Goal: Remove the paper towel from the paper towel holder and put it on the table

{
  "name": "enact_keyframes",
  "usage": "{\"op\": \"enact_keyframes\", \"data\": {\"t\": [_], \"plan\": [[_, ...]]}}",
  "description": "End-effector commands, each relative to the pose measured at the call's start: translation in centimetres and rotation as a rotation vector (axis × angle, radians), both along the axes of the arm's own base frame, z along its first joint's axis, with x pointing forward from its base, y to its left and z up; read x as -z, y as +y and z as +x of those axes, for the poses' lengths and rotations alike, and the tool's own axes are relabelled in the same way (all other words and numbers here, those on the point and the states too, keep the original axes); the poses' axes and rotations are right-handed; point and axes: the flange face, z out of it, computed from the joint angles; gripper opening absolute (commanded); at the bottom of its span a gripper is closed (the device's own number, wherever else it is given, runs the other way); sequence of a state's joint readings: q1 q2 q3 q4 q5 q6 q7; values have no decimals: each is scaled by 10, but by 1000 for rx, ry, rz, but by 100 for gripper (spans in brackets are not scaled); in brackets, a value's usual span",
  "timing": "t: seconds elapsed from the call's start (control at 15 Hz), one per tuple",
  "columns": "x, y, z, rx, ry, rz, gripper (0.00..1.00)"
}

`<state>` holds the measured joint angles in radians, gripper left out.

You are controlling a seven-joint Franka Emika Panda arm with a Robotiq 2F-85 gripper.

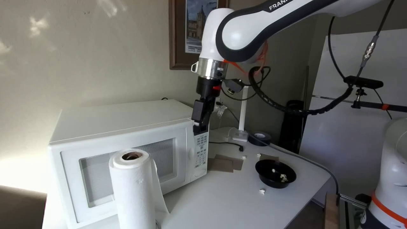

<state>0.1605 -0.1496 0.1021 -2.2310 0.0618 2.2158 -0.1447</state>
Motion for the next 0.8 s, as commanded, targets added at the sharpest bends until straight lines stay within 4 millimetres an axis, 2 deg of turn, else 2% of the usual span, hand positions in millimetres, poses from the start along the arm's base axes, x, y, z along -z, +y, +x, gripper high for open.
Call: {"op": "enact_keyframes", "data": {"t": [0.0,0.07,0.2,0.53,0.73], "plan": [[9,36,26,-67,21,33,100],[3,23,10,-35,8,10,100],[6,29,14,-41,11,12,100],[2,24,15,-33,5,13,100],[4,60,24,-31,11,-16,100]]}}
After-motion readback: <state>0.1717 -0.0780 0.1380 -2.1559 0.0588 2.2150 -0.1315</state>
